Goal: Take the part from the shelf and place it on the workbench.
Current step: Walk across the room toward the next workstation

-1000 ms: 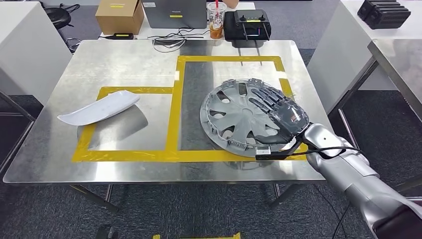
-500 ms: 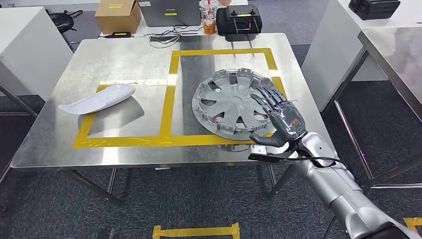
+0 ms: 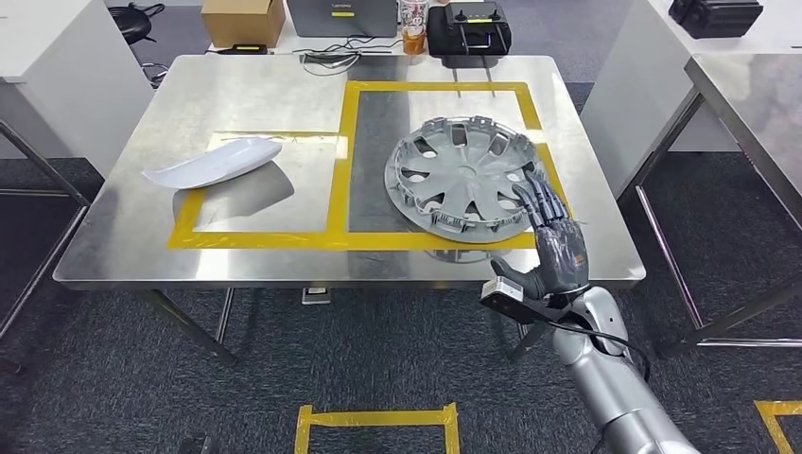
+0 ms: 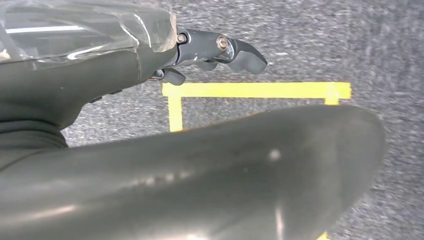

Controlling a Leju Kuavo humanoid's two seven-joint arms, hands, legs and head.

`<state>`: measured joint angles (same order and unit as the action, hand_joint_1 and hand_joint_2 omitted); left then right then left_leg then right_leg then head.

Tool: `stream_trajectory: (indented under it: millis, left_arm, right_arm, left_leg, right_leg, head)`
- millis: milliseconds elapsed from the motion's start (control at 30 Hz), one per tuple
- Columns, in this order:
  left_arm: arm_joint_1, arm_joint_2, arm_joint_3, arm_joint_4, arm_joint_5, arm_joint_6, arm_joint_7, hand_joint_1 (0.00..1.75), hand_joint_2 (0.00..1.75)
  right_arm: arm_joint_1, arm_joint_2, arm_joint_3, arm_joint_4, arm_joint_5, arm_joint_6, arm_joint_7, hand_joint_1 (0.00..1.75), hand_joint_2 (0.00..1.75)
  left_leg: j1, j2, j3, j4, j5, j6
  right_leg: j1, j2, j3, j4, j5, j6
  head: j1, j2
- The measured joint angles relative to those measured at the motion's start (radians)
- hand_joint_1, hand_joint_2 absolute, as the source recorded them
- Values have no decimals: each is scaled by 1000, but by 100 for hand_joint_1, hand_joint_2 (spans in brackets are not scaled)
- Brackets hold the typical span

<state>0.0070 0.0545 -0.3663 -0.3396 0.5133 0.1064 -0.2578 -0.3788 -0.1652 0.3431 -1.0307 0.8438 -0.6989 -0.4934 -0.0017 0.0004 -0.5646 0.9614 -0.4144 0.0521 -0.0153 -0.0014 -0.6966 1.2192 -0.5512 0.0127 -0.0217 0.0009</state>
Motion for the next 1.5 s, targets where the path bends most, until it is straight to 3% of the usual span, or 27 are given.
stream_trajectory:
  millis: [67,100,167,233,267,333,367,433,500,533,567,600,667,733,800,867,900,1000,1067,1100,1133,1200,1267,1333,1400,1433,1500]
  left_arm:
    - [4,0,0,0,0,0,-3,0,0]
    - [6,0,0,0,0,1,-4,0,0]
    - [9,-1,-1,0,0,2,-4,0,0]
    - [10,-1,-1,0,-1,4,-4,0,0]
    - [10,-1,-2,-1,-1,6,-3,0,0]
    - [13,-1,-6,0,-2,7,0,0,0]
    - [15,-1,-8,0,-3,8,2,0,0]
    - [16,-1,-12,0,-3,10,5,0,0]
    - [16,0,-14,0,-3,10,6,0,0]
    - [15,0,-15,0,-3,10,6,0,0]
    - [15,0,-16,0,-3,10,6,0,0]
    - [14,-1,-17,-1,-3,10,7,0,0]
    - [11,1,-20,-2,-5,11,10,0,0]
    - [7,3,-26,-5,-8,12,14,0,0]
    - [4,6,-30,-7,-9,13,17,0,0]
    - [2,7,-33,-7,-9,13,21,0,0]
    - [-1,7,-35,-7,-9,12,22,0,0]
    - [-7,6,-41,-7,-9,6,24,0,0]
    - [-7,6,-43,-6,-9,2,24,0,0]
    - [-7,6,-44,-5,-9,1,25,0,0]
    - [-8,6,-44,-4,-9,0,25,0,0]
    - [-8,7,-45,-4,-9,-1,25,0,0]
    - [-9,8,-45,-2,-9,-1,25,0,0]
    - [-7,9,-45,0,-9,-2,26,0,0]
    - [-6,10,-45,2,-9,-2,27,0,0]
    - [-5,11,-46,4,-9,-2,27,0,0]
    - [-5,12,-46,5,-9,-2,27,0,0]
  right_arm:
    - [33,14,-30,-4,-14,0,2,0,0]
    - [51,21,-47,-9,-19,0,5,0,0]
    - [83,36,-81,-23,-32,0,13,0,0]
    - [110,51,-110,-39,-55,0,24,0,0]
    - [125,56,-122,-45,-77,0,33,0,0]
    - [159,68,-138,-53,-149,0,63,0,0]
    - [174,73,-141,-57,-193,0,81,0,0]
    - [199,80,-144,-65,-252,0,102,0,0]
    - [217,83,-146,-71,-270,0,109,0,0]
    - [224,84,-147,-72,-274,0,110,0,0]
    - [231,85,-147,-73,-282,0,113,0,0]
    - [236,86,-148,-74,-297,0,119,0,0]
    - [246,87,-149,-77,-358,0,140,0,0]
    - [259,88,-149,-82,-436,0,159,0,0]
    - [276,91,-150,-84,-499,0,168,0,0]
    - [297,93,-150,-83,-557,0,179,0,0]
    - [308,93,-149,-81,-592,2,188,0,0]
    - [333,94,-147,-64,-726,27,238,0,0]
    - [351,94,-147,-44,-800,55,271,0,0]
    - [357,94,-146,-34,-822,68,282,0,0]
    - [362,94,-144,-21,-844,84,295,0,0]
    - [364,95,-142,7,-889,122,323,0,0]
    - [367,96,-141,41,-938,166,353,0,0]
    - [373,97,-140,73,-966,194,370,0,0]
    - [373,99,-140,94,-974,200,375,0,0]
    - [372,101,-140,102,-976,201,377,0,0]
    - [371,102,-140,113,-978,201,378,0,0]
  left_leg:
    - [-1,0,-26,2,19,-2]
    - [0,-1,-40,5,27,-4]
    - [-1,-1,-66,19,39,-11]
    - [-3,0,-83,35,48,-21]
    - [-3,0,-86,39,53,-27]
    - [0,-1,-91,42,60,-41]
    - [2,-2,-98,52,44,-47]
    - [7,-2,-123,123,-34,-60]
    - [11,-1,-152,253,-124,-70]
    - [13,-1,-158,306,-144,-73]
    - [13,-1,-148,325,-139,-74]
    - [13,-2,-119,305,-120,-72]
    - [11,-3,-18,175,-85,-59]
    - [4,-6,63,56,-86,-44]
    - [-5,-6,80,24,-88,-34]
    - [-5,-2,72,8,-66,-19]
    - [-3,0,65,0,-52,-11]
    - [-3,3,26,-8,-13,-1]
    - [-4,4,-6,-5,8,-3]
    - [-4,4,-22,-1,18,-5]
    - [-3,4,-40,5,26,-9]
    - [-2,5,-72,25,39,-18]
    - [-4,5,-87,41,48,-28]
    - [-1,3,-90,44,60,-38]
    - [4,1,-98,60,40,-49]
    - [6,0,-107,87,4,-55]
    - [8,-1,-135,201,-104,-65]
  right_leg:
    - [-1,0,9,54,-3,15]
    - [-2,0,38,29,16,25]
    - [-3,-1,140,-106,41,35]
    - [1,0,209,-213,31,24]
    - [4,1,217,-230,24,15]
    - [4,0,204,-231,33,-2]
    - [2,-1,199,-231,41,-13]
    - [-1,-3,184,-231,60,-28]
    - [1,-2,163,-230,79,-33]
    - [2,-2,151,-229,89,-33]
    - [3,-1,141,-228,97,-31]
    - [4,0,131,-228,104,-30]
    - [6,0,117,-227,118,-25]
    - [7,-2,110,-228,131,-16]
    - [3,-4,107,-231,144,-2]
    - [2,-3,100,-228,145,6]
    - [3,-3,90,-210,126,5]
    - [1,-1,32,-49,9,-9]
    - [-1,-1,20,43,-21,1]
    - [-2,-1,37,42,-8,12]
    - [-4,-2,73,2,15,24]
    - [-6,-1,169,-133,31,35]
    - [-2,1,220,-215,16,21]
    - [3,3,216,-220,17,1]
    - [1,1,203,-220,31,-19]
    - [-1,0,194,-220,41,-27]
    - [0,0,173,-219,62,-35]
  head:
    - [0,0]
    - [0,0]
    - [1,0]
    - [-1,0]
    - [-2,0]
    - [-2,0]
    - [-3,0]
    - [-6,0]
    - [-8,0]
    - [-8,0]
    - [-8,0]
    - [-8,0]
    - [-8,0]
    - [-7,0]
    - [-7,0]
    - [-8,0]
    - [-7,0]
    - [-2,0]
    - [-2,0]
    - [-1,0]
    - [-1,0]
    - [-1,0]
    - [-1,0]
    - [-3,0]
    - [-4,0]
    - [-5,0]
    - [-8,0]
